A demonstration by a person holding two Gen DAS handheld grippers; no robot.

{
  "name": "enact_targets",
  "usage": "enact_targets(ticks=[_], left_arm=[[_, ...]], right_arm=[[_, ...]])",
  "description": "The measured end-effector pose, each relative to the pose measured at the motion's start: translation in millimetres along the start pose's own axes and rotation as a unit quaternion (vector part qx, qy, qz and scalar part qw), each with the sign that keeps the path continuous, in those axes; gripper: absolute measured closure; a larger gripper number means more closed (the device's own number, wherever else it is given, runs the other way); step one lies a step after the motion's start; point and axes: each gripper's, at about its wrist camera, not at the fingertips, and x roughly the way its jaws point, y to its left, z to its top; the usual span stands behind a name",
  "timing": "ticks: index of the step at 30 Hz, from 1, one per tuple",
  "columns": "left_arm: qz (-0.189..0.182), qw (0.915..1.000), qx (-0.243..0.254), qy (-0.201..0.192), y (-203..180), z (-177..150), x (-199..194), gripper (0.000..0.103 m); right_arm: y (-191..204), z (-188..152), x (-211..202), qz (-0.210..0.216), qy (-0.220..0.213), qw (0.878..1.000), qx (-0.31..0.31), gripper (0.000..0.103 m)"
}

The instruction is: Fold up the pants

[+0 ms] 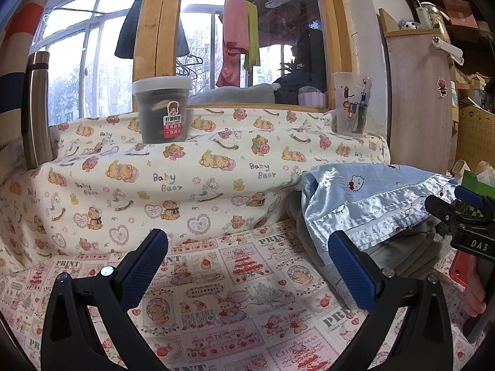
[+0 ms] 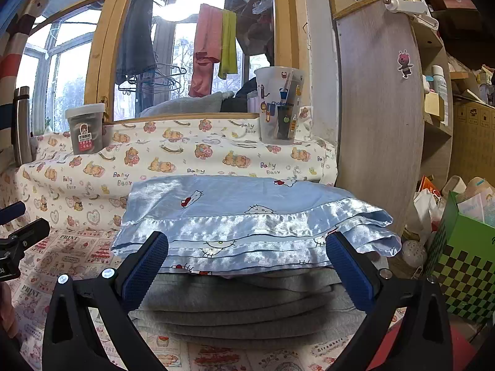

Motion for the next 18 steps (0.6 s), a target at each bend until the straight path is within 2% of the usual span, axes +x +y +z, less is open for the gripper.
enact_targets(ticks=[18], left_arm=[[-0.001,1.0000,0.001,0.000,-0.9,0.2,-0.2,0.000]], right_arm=[[0.1,0.0,-0.1,0.000,0.000,1.000,0.000,0.001]])
